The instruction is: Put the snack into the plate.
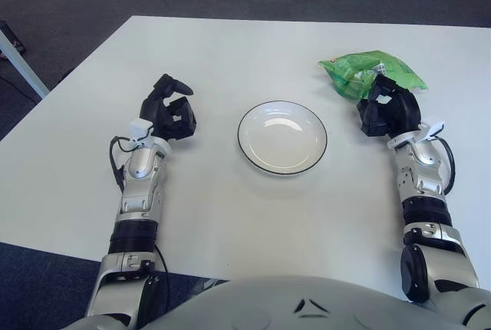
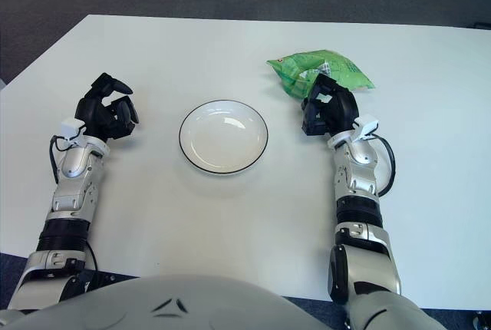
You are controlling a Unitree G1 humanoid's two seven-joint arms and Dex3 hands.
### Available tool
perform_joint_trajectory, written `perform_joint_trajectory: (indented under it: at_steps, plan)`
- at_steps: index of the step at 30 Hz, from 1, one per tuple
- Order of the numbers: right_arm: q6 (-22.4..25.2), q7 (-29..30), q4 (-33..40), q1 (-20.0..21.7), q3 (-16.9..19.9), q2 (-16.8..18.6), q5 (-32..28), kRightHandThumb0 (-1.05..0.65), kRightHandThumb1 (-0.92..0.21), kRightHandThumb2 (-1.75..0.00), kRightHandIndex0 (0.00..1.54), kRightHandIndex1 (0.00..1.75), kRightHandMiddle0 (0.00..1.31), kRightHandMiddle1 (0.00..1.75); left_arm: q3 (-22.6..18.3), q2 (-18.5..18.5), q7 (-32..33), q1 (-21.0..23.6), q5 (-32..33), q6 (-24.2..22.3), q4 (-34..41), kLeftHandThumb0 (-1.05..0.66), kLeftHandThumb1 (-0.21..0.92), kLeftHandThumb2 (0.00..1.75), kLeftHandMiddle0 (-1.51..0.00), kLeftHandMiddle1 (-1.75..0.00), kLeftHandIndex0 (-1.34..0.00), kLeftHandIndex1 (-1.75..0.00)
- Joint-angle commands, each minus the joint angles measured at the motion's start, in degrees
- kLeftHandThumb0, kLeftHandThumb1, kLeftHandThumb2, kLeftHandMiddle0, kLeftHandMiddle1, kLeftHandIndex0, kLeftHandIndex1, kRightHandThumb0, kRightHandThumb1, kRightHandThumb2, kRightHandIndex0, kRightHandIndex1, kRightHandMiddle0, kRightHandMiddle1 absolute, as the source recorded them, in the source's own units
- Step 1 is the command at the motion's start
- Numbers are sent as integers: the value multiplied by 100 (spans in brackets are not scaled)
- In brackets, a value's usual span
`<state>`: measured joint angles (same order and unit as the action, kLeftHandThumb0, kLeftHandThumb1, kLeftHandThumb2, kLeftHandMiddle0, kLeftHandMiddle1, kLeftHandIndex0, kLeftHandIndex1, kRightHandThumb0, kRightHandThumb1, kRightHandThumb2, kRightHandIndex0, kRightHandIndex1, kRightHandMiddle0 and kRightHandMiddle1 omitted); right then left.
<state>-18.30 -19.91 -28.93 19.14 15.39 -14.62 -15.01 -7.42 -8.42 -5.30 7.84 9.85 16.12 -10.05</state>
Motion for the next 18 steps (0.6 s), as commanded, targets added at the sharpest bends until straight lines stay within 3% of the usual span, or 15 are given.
perform_joint_trajectory:
  at_steps: [1, 18]
  plan:
    - [1, -35, -377, -476, 14, 278, -94, -60, -7, -162, 133, 175, 83, 175, 142, 511, 45, -868, -53, 52, -738, -44, 45, 115, -103, -175, -51, -175]
    - [-13, -121, -727, -283, 85, 181, -53, -59, -7, -162, 133, 175, 82, 175, 173, 582, 57, -667, -87, 243, -1073, -43, 47, 112, -106, -175, -49, -175]
